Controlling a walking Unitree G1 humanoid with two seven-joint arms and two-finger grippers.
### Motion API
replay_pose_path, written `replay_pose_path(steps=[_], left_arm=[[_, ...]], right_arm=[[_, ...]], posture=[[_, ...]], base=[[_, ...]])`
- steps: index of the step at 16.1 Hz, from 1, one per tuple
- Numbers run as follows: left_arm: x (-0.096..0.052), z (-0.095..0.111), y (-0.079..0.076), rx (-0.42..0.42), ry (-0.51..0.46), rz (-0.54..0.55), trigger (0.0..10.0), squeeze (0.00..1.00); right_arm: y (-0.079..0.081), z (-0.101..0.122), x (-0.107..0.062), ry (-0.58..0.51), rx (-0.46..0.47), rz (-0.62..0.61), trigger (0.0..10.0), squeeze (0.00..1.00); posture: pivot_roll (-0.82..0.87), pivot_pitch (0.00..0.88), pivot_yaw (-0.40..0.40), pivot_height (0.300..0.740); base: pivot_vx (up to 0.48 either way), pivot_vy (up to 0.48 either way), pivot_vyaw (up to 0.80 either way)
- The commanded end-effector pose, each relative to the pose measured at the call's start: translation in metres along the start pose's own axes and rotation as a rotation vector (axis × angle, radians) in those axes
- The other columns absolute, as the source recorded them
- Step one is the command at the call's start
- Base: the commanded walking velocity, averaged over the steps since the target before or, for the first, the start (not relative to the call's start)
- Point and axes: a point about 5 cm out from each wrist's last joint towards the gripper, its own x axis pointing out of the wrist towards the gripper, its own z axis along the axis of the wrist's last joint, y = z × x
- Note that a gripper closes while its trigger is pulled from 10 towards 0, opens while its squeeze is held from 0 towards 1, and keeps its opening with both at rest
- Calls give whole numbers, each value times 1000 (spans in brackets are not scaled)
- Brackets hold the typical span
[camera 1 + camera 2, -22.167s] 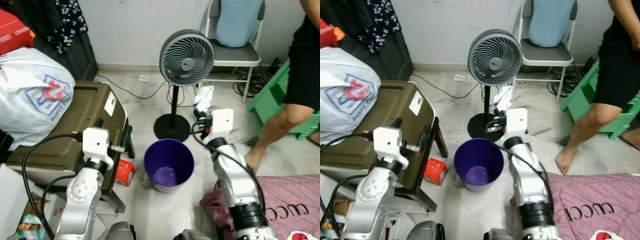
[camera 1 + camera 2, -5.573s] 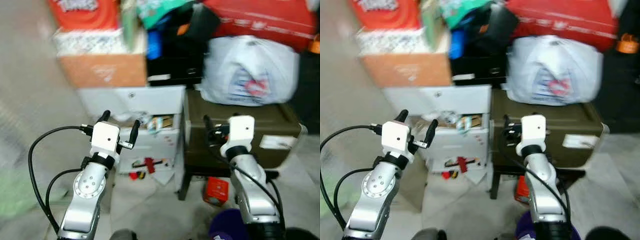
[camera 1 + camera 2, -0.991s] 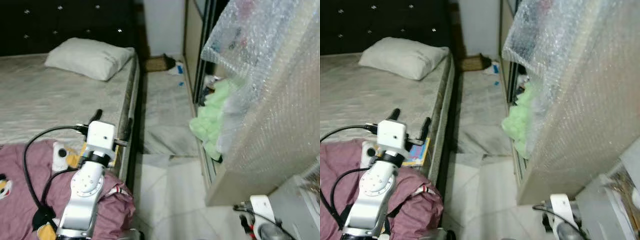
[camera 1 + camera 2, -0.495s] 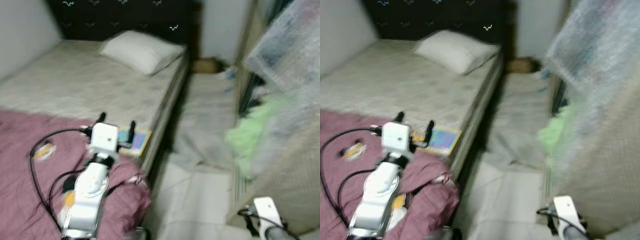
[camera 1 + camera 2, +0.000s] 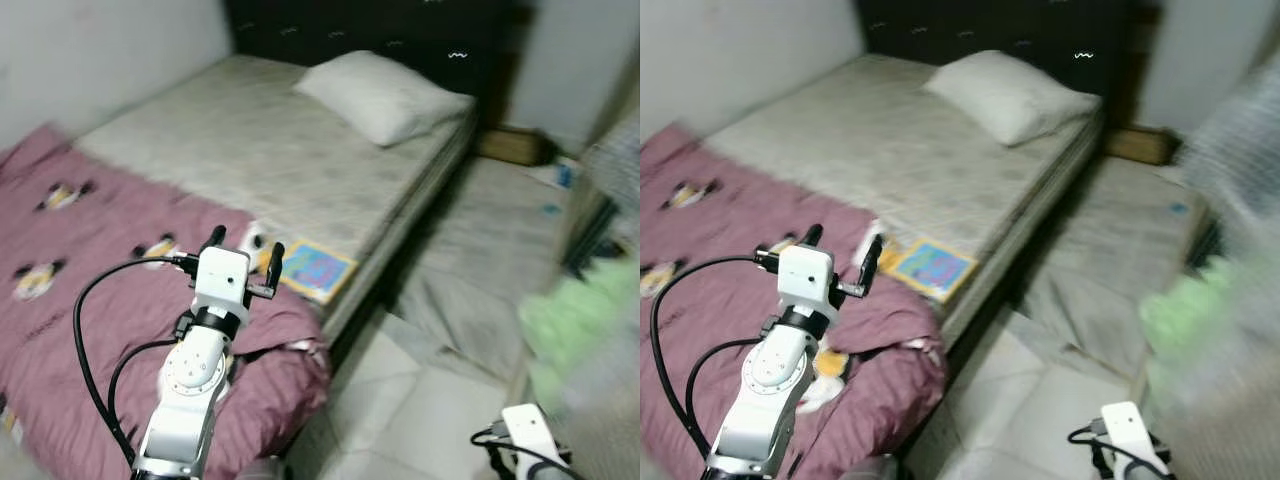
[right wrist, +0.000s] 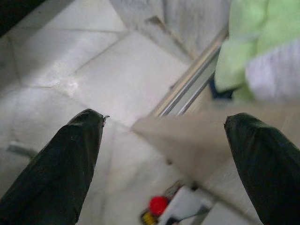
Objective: Clean up the room
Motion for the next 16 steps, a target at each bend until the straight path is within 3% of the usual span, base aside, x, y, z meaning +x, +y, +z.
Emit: replay_pose_path(steps=[1,10,15,16], left_arm=[[-1,-1,7,21,8,26,10000,0],[-1,-2,8,24,12,23,10000,0],[1,-2,9,27,9,16,10000,0],[1,-2,10,29,8,20,10000,0]], right_arm=[[5,9,3,-17,-4,22,10000,0],[5,19,5,-74,-3,11,10000,0],[-17,54,8,-230,-5,-39,10000,0],[-30,70,5,-329,-1,-80,10000,0]], posture=[[-69,1,37,740],[-71,4,45,740],[-74,0,51,740],[-75,0,52,740]], base=[[0,0,800],[0,0,800],[0,0,800],[0,0,800]])
